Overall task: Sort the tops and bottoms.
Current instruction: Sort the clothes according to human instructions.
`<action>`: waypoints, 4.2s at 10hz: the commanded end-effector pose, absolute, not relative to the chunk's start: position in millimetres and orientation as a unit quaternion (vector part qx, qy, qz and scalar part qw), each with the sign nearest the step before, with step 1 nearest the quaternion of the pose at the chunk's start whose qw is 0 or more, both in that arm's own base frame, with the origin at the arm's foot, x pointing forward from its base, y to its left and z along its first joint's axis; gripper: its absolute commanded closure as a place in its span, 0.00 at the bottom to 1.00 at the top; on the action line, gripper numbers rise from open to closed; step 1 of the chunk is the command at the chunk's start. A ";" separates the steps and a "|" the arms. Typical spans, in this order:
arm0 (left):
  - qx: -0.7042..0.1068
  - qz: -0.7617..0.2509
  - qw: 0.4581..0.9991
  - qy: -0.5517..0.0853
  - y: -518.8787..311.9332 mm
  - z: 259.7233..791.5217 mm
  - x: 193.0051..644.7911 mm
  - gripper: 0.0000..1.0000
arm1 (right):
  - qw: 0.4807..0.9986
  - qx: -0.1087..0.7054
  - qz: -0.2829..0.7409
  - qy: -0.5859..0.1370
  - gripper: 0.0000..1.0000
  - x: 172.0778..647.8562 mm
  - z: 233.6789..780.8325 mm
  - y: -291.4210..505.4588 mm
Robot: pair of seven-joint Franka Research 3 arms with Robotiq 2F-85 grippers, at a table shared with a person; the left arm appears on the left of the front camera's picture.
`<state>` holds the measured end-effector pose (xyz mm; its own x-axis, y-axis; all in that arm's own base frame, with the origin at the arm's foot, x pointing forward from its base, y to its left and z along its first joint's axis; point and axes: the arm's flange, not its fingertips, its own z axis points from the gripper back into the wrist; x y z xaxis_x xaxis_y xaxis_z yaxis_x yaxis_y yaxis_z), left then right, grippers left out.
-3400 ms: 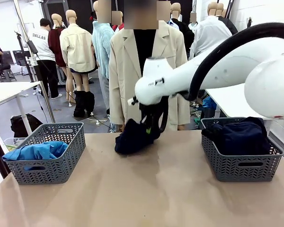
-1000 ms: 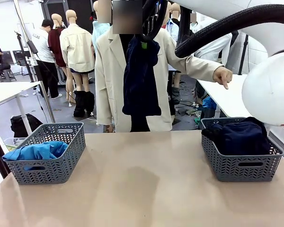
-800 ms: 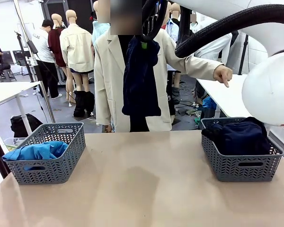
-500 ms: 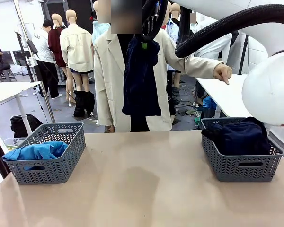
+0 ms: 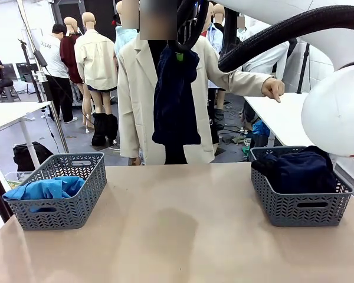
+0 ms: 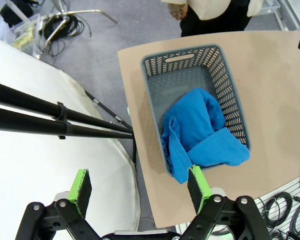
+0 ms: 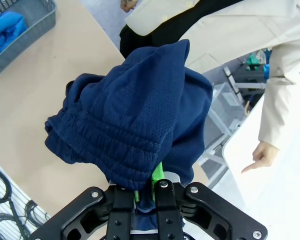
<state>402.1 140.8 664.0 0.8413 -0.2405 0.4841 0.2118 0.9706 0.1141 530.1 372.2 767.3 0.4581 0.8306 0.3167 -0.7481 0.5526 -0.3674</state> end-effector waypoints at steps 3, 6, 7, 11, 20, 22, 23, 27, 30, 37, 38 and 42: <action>0.024 -0.113 0.961 -0.252 140.8 666.6 402.6 0.00 | 0.848 -0.140 0.450 -0.243 1.00 533.2 792.6 347.3; 0.024 -0.113 0.961 -0.252 140.8 666.6 402.6 0.00 | 0.842 -0.273 0.367 -0.287 1.00 527.9 826.4 288.1; 0.024 -0.113 0.961 -0.252 140.8 666.6 402.6 0.00 | 0.842 -0.286 0.347 -0.298 1.00 521.2 833.7 263.9; 0.024 -0.113 0.961 -0.252 140.8 666.6 402.6 0.00 | 0.874 -0.309 0.227 -0.297 1.00 517.8 858.7 155.1; 0.024 -0.113 0.961 -0.252 140.8 666.6 402.6 0.00 | 0.898 -0.323 0.125 -0.272 1.00 534.6 889.7 43.3; 0.024 -0.113 0.961 -0.252 140.8 666.6 402.6 0.00 | 0.898 -0.323 0.125 -0.272 1.00 534.6 889.7 43.3; 0.024 -0.113 0.961 -0.252 140.8 666.6 402.6 0.00 | 0.901 -0.319 0.127 -0.267 1.00 531.9 883.7 39.2; 0.024 -0.113 0.961 -0.252 140.8 666.6 402.6 0.00 | 0.947 -0.237 0.152 -0.154 1.00 507.0 813.2 34.3; 0.024 -0.113 0.961 -0.252 140.8 666.6 402.6 0.00 | 0.958 -0.217 0.149 -0.112 1.00 482.2 759.5 19.8; 0.024 -0.113 0.961 -0.252 140.8 666.6 402.6 0.00 | 0.979 -0.053 0.190 -0.059 1.00 508.0 634.4 21.8; 0.024 -0.113 0.961 -0.252 140.8 666.6 402.6 0.00 | 0.978 -0.052 0.197 -0.041 1.00 513.3 614.7 22.2; 0.024 -0.113 0.961 -0.252 140.8 666.6 402.6 0.00 | 0.982 -0.046 0.185 -0.003 1.00 509.8 530.0 4.1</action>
<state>402.3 140.9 663.8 0.8416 -0.2403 0.4837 0.2120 0.9707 0.1133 518.0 7.8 536.5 0.9285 0.3703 -0.0283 -0.3714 0.9256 -0.0734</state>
